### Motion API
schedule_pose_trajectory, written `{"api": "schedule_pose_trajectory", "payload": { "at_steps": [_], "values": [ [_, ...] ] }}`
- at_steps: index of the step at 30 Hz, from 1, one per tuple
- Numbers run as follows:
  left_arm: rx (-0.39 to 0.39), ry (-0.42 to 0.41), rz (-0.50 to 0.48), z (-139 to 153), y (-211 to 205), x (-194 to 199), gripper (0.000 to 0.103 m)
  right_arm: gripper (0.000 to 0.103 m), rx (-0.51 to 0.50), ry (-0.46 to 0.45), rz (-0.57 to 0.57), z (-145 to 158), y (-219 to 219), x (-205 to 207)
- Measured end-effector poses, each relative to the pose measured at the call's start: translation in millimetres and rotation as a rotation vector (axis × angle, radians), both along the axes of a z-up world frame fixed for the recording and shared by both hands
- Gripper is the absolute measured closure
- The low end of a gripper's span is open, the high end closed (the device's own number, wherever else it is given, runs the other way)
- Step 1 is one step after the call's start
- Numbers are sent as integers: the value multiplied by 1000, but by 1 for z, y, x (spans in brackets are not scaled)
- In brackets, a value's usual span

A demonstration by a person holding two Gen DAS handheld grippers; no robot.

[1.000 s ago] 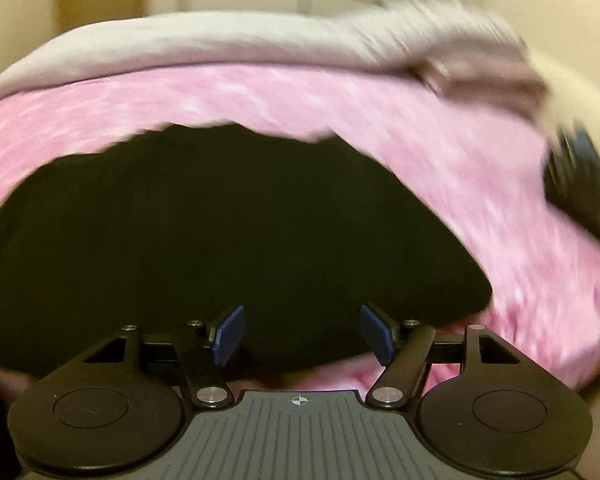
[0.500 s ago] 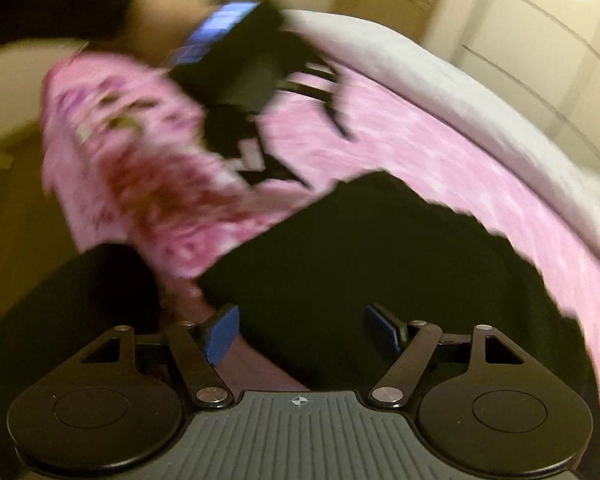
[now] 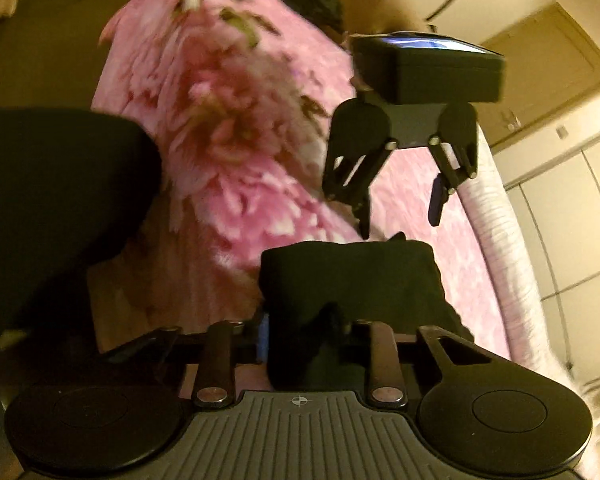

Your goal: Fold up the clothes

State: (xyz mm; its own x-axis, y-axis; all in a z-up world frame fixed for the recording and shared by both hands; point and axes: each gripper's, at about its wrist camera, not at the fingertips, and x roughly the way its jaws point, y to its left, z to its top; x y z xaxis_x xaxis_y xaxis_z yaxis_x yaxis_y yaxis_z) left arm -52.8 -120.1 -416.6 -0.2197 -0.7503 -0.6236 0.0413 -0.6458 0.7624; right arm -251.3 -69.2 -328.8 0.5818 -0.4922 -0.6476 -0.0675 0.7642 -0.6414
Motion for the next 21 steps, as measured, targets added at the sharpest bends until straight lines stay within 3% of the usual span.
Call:
{"api": "schedule_pose_trajectory", "payload": {
  "at_steps": [5, 6, 9, 10, 16, 21],
  "values": [
    [-12, -31, -37, 3, -7, -8, 36, 86, 19, -91, -39, 26, -13, -11],
    [-10, -39, -35, 8, -9, -11, 39, 87, 25, -109, -49, 31, -15, -13],
    [-3, -63, -29, 24, -17, -20, 81, 87, 38, -154, -75, 44, -20, -18],
    [-1, -71, -27, 29, -20, -23, 89, 87, 46, -170, -83, 47, -21, -20],
    [13, -119, -15, 59, -36, -41, 93, 88, 171, -355, -173, 86, -40, -54],
    [-60, -104, -40, 120, -72, -97, 94, 88, 219, -588, -329, 125, -76, -117]
  ]
}}
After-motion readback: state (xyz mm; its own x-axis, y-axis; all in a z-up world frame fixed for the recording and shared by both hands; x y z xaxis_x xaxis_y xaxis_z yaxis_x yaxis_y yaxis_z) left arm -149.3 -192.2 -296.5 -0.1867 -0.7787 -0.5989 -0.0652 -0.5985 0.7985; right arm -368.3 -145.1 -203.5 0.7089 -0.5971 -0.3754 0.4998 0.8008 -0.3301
